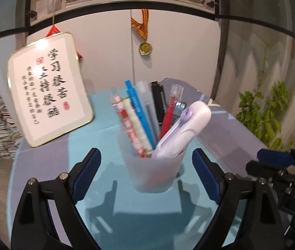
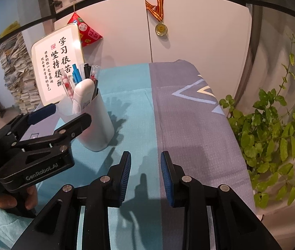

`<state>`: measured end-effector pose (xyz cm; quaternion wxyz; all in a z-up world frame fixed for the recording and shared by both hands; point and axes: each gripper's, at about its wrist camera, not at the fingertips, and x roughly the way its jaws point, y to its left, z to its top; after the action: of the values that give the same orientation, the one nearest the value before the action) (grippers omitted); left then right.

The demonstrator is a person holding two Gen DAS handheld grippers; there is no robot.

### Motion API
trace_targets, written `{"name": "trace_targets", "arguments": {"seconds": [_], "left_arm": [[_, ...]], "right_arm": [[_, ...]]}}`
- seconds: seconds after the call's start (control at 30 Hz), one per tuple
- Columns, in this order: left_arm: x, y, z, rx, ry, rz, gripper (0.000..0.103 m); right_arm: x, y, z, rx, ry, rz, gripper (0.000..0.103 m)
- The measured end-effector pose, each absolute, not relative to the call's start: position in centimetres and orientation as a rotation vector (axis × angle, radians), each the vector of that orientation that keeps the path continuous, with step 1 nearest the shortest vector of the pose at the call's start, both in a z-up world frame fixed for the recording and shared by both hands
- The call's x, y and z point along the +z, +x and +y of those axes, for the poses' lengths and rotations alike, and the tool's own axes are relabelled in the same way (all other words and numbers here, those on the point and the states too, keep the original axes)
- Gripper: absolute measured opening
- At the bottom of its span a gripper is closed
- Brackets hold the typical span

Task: Organize stationery
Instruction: 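Lower the frosted cup onto the table with the left gripper and withdraw both tools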

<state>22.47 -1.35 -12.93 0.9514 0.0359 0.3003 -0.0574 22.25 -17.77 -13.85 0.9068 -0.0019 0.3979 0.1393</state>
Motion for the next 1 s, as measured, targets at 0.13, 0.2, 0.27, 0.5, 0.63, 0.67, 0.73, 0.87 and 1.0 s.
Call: {"name": "trace_targets", "arguments": {"seconds": [0.13,0.2,0.27,0.5,0.63,0.67,0.73,0.87,1.0], "left_arm": [[-11.0,20.1,-1.0,-0.068,0.118,0.574,0.093],[-10.1,19.0,-0.7,-0.052,0.11,0.554,0.1],[-9.0,17.5,-0.1,-0.05,0.078,0.541,0.102],[-6.7,14.1,0.7,-0.051,0.006,0.552,0.102],[-5.5,11.7,0.5,-0.052,-0.015,0.527,0.102],[-5.2,11.1,0.4,-0.053,-0.018,0.519,0.102],[-4.7,9.8,0.1,-0.053,-0.02,0.507,0.102],[-3.6,7.2,-0.2,-0.056,-0.021,0.477,0.102],[-2.3,4.7,-0.6,-0.039,0.003,0.435,0.102]], "right_arm": [[-13.1,21.8,-17.4,0.285,-0.017,0.803,0.029],[-12.4,21.4,-17.3,0.288,-0.017,0.785,0.029],[-11.7,20.9,-17.1,0.292,-0.017,0.769,0.029],[-9.3,17.9,-16.0,0.279,-0.053,0.734,0.029],[-7.3,15.4,-15.7,0.262,-0.072,0.688,0.029],[-6.7,14.6,-15.7,0.259,-0.072,0.668,0.03],[-5.6,13.2,-15.8,0.248,-0.076,0.64,0.037],[-3.0,10.1,-16.4,0.21,-0.056,0.563,0.059],[-1.2,7.5,-17.0,0.192,-0.035,0.514,0.067]]}}
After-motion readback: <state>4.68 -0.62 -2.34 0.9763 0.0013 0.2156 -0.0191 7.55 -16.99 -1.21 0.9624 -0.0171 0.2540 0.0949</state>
